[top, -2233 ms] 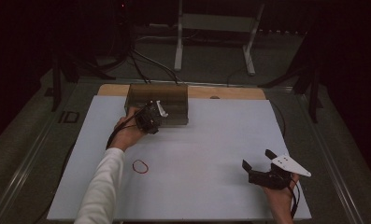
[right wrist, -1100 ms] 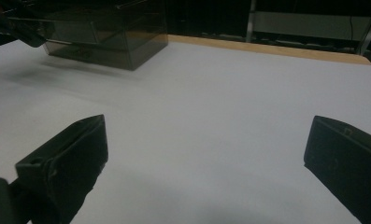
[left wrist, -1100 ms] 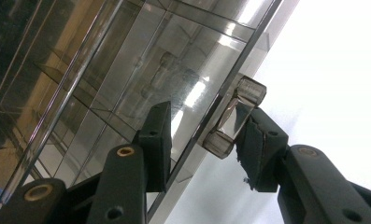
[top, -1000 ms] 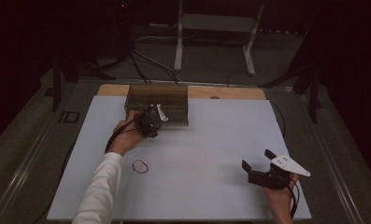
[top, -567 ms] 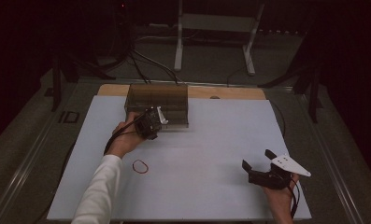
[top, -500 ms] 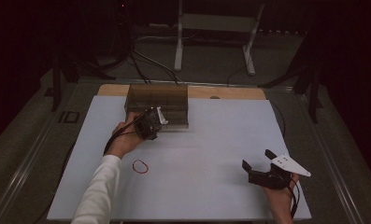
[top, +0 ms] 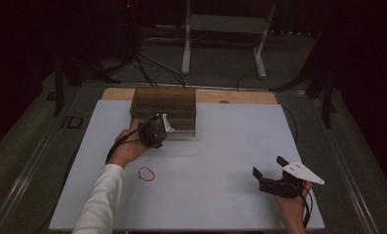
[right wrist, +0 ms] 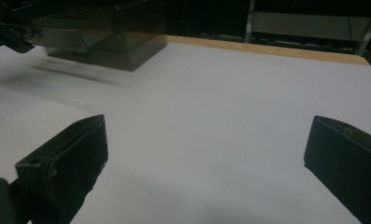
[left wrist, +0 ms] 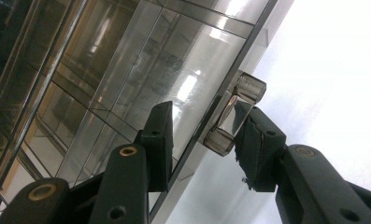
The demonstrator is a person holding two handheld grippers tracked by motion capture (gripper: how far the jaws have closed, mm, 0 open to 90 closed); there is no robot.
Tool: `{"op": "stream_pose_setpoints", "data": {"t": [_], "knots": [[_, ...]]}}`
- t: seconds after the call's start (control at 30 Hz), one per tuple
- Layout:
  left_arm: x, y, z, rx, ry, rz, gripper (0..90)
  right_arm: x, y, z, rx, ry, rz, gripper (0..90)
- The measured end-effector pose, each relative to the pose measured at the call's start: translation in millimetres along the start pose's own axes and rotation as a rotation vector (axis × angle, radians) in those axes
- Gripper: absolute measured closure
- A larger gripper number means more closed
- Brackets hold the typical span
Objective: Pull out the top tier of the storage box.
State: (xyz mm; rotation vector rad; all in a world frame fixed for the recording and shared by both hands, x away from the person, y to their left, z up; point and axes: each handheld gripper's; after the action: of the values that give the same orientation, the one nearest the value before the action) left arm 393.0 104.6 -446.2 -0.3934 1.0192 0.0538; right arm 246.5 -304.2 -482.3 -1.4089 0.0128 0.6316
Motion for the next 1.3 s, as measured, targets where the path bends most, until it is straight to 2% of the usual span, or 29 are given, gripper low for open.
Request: {"op": "stream_pose_setpoints", "data": {"t": [0.27, 0.47, 0.57, 0.7, 0.77, 0.8, 0.83, 0.9, 0.93, 1.0, 1.07, 1.17, 1.23, 1.3], "knots": [[-1.1, 2.6, -1.9, 0.006, 0.004, -0.003, 60.3, 0.1, 0.1, 0.2, -0.002, 0.000, 0.000, 0.4], [-1.9, 4.4, -1.8, -0.004, 0.015, -0.010, 59.2, 0.1, 0.1, 0.1, -0.002, 0.000, 0.001, 0.4], [-2.6, 6.6, -1.1, -0.018, 0.021, -0.035, 58.2, 0.1, 0.1, 0.3, -0.001, -0.001, 0.001, 0.5], [-5.8, 9.6, 0.1, -0.051, 0.026, -0.081, 47.5, 0.3, 0.2, 0.2, -0.002, 0.000, 0.002, 0.4], [-7.6, 10.9, 1.7, -0.074, 0.049, -0.112, 45.5, 0.6, 0.3, 0.5, -0.004, -0.001, 0.003, 0.4], [-8.5, 11.4, 1.9, -0.085, 0.048, -0.130, 38.9, 0.7, 0.4, 1.1, -0.004, -0.002, 0.004, 0.4], [-9.4, 11.5, 1.8, -0.093, 0.043, -0.144, 38.9, 0.7, 0.4, 1.1, -0.004, -0.002, 0.004, 0.4], [-11.1, 11.6, 2.2, -0.107, 0.043, -0.164, 27.5, 0.9, 0.5, 1.1, -0.003, -0.002, 0.005, 0.4], [-11.7, 11.4, 1.9, -0.112, 0.036, -0.169, 27.5, 0.9, 0.5, 1.1, -0.003, -0.002, 0.005, 0.4], [-13.5, 11.1, 1.4, -0.127, 0.024, -0.188, 20.1, 0.8, 0.5, 1.0, -0.002, -0.002, 0.005, 0.4], [-14.2, 11.0, 2.1, -0.136, 0.024, -0.194, 16.3, 0.8, 0.4, 1.1, -0.002, -0.002, 0.005, 0.4], [-16.0, 11.3, 4.2, -0.164, 0.025, -0.217, 16.1, 0.9, 0.5, 1.1, -0.001, -0.002, 0.005, 0.4], [-16.5, 11.3, 5.6, -0.178, 0.030, -0.220, 7.3, 0.8, 0.5, 1.0, -0.002, -0.002, 0.005, 0.4], [-16.7, 11.7, 6.5, -0.192, 0.027, -0.225, 6.7, 0.8, 0.4, 0.8, -0.001, -0.001, 0.005, 0.4]]}}
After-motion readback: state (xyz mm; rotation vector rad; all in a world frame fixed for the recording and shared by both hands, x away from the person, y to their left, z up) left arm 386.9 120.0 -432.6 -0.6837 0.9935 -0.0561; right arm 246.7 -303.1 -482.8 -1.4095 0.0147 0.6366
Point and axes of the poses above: each handheld gripper's, and its own axes: x roughly forward along the jaws, y roughly out of its underside, z roughly to its left, and after that the axes turned 8 degrees about x, right-handed
